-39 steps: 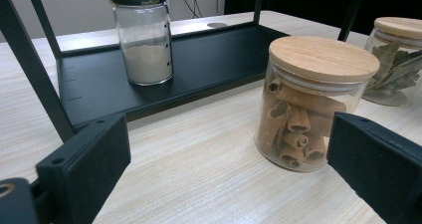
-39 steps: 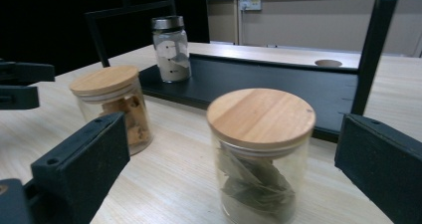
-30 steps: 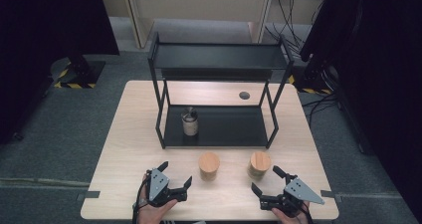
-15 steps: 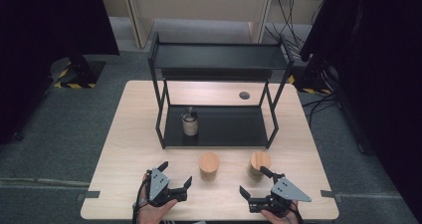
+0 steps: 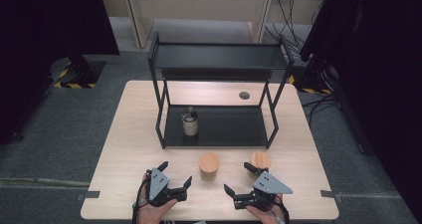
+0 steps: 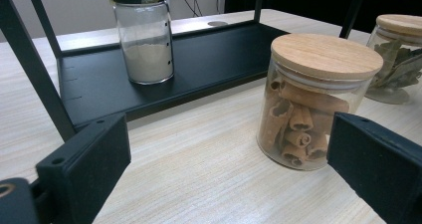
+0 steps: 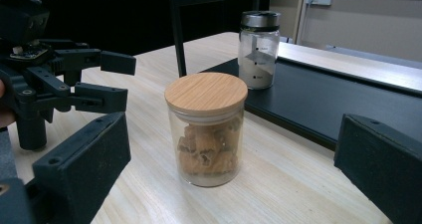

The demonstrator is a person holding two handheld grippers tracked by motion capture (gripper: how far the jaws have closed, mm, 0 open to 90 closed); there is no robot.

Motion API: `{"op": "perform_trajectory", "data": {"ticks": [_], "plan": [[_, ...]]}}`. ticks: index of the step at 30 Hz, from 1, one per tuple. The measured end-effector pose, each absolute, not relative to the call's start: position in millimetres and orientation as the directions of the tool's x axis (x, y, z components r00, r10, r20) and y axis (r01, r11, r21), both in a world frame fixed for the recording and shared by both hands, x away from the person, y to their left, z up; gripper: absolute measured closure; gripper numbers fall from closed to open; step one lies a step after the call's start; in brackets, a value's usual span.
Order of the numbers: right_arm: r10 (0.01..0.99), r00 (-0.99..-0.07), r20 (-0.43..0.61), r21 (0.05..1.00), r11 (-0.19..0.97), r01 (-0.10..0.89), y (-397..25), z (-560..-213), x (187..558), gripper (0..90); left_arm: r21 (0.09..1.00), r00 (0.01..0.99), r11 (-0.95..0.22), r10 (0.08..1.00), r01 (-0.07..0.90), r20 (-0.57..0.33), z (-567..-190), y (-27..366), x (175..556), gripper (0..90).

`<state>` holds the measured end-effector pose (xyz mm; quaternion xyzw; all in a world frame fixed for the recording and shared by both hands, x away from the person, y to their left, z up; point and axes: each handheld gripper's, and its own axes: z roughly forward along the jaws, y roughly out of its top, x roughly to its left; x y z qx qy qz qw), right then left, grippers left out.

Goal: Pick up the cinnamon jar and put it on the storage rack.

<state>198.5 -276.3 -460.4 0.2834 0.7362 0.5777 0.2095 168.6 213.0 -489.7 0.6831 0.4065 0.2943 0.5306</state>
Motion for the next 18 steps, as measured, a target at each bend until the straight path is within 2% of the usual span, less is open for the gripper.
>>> {"op": "perform_trajectory", "data": {"ticks": [18], "plan": [[0.627, -0.779, 0.002, 0.961, 0.213, 0.174, -239.6, -458.1, 218.7, 2.0, 0.966, 0.496, -0.105, 0.868, 0.238, -0.027, -489.1, 214.8, 168.4, 2.8]]}}
